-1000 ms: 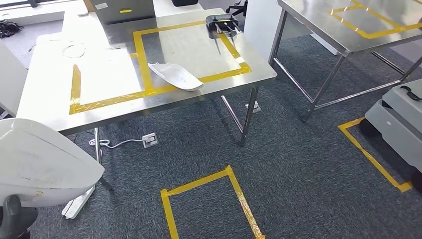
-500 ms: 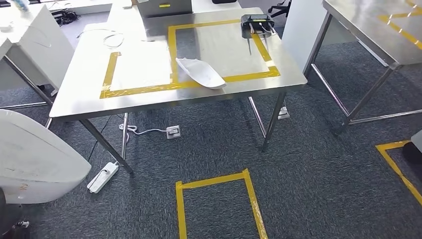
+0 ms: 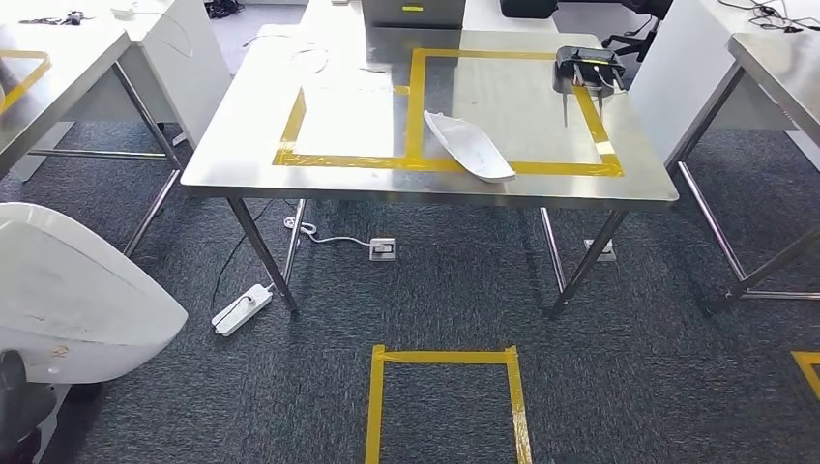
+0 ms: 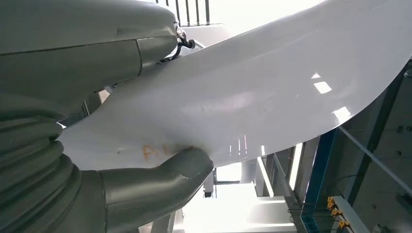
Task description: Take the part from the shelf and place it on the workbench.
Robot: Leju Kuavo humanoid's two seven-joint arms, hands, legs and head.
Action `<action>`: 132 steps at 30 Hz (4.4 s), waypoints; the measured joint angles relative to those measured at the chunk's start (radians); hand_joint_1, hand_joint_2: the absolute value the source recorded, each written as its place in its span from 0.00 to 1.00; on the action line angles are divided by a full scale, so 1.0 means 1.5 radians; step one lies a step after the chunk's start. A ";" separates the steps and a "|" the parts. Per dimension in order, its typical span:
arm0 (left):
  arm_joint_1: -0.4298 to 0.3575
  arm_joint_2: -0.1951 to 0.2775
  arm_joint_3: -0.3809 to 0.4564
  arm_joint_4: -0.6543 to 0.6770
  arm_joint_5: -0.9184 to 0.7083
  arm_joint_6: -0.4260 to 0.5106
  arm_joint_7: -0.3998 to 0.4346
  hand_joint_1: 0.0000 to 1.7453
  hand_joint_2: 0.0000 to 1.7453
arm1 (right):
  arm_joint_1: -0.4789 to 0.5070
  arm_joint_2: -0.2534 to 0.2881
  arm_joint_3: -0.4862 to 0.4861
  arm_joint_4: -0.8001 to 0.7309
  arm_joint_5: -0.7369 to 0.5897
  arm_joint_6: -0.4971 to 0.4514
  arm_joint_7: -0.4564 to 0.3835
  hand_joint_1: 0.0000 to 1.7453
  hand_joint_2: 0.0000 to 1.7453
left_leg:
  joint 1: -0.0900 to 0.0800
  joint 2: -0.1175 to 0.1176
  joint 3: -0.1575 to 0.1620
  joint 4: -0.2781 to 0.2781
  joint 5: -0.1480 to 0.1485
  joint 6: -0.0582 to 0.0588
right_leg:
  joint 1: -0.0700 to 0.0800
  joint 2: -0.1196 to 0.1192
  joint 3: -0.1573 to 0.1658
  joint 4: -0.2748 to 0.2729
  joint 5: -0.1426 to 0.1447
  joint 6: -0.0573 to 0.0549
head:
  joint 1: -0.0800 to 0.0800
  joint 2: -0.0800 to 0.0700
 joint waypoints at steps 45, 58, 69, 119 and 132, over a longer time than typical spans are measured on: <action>0.000 -0.081 0.017 -0.031 -0.058 -0.034 0.017 1.00 1.00 | -0.002 -0.005 -0.014 -0.003 0.010 -0.010 0.017 0.00 0.00 | -0.035 0.003 -0.051 -0.010 0.059 0.030 | 0.011 0.006 0.166 -0.005 -0.050 -0.003 | -0.010 -0.001; -0.001 -0.093 0.017 -0.023 -0.082 -0.012 0.008 1.00 1.00 | 0.005 -0.016 -0.015 -0.005 0.012 -0.012 0.018 0.00 0.00 | -0.041 -0.014 0.058 0.040 -0.036 0.017 | 0.025 0.034 0.030 -0.191 0.136 -0.069 | -0.013 -0.001; -0.014 -0.094 0.016 -0.013 -0.090 -0.010 0.009 1.00 1.00 | 0.001 -0.009 -0.015 -0.006 0.011 -0.010 0.018 0.00 0.00 | 0.033 0.020 -0.012 0.005 -0.006 -0.082 | -0.059 0.025 0.098 -0.172 0.049 0.036 | -0.023 -0.001; -0.007 -0.076 0.013 -0.011 -0.081 -0.006 -0.002 1.00 1.00 | 0.000 -0.002 -0.024 -0.006 0.014 0.002 0.016 0.00 0.00 | 0.024 0.016 -0.004 0.004 -0.005 -0.018 | -0.059 0.012 0.116 -0.183 0.031 0.071 | -0.003 -0.001; 0.007 -0.070 0.013 -0.015 -0.078 -0.007 -0.010 1.00 1.00 | 0.001 -0.003 -0.024 -0.006 0.022 0.002 0.015 0.00 0.00 | -0.002 0.070 0.007 0.008 -0.016 -0.028 | -0.003 -0.016 0.048 -0.136 0.056 -0.006 | -0.001 -0.001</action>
